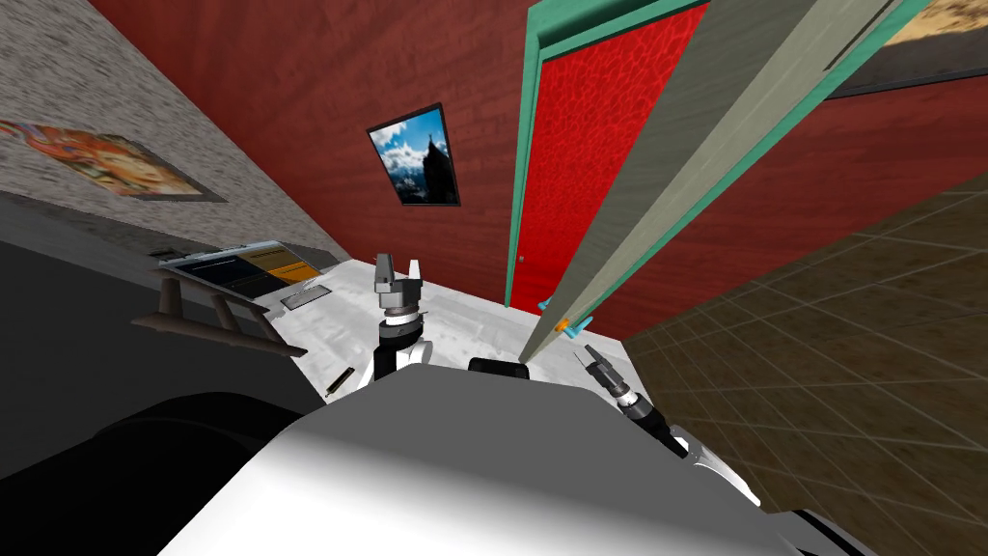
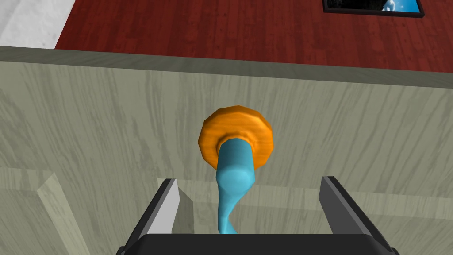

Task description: Pull the door open

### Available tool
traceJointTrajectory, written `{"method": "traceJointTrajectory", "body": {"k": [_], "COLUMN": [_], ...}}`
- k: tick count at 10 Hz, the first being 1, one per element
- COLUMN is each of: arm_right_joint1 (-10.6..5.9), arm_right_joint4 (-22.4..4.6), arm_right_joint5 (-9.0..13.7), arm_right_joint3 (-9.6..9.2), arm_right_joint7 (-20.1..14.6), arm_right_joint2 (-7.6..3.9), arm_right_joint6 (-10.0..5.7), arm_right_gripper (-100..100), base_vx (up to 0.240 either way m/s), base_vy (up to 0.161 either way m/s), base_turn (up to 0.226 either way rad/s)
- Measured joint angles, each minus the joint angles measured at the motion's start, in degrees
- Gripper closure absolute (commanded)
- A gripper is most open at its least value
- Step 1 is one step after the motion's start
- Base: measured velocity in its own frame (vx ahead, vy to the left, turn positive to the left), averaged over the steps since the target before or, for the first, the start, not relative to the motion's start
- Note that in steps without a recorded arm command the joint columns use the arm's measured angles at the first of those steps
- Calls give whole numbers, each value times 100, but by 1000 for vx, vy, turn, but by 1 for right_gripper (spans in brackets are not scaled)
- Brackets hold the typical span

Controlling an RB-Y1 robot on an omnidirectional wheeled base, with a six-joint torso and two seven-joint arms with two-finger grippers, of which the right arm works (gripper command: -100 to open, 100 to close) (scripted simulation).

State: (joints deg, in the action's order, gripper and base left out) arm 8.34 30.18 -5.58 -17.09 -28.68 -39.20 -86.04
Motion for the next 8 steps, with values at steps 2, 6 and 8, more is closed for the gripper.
{"method": "traceJointTrajectory", "body": {"k": [2,6,8], "arm_right_joint1": [-1,30,30], "arm_right_joint4": [1,61,61], "arm_right_joint5": [0,-21,-46], "arm_right_joint3": [0,-14,-39], "arm_right_joint7": [0,5,-4], "arm_right_joint2": [1,-9,-27], "arm_right_joint6": [0,-8,-67], "arm_right_gripper": [-100,-100,-100], "base_vx": [-7,3,-37], "base_vy": [-7,23,-24], "base_turn": [8,-177,-168]}}
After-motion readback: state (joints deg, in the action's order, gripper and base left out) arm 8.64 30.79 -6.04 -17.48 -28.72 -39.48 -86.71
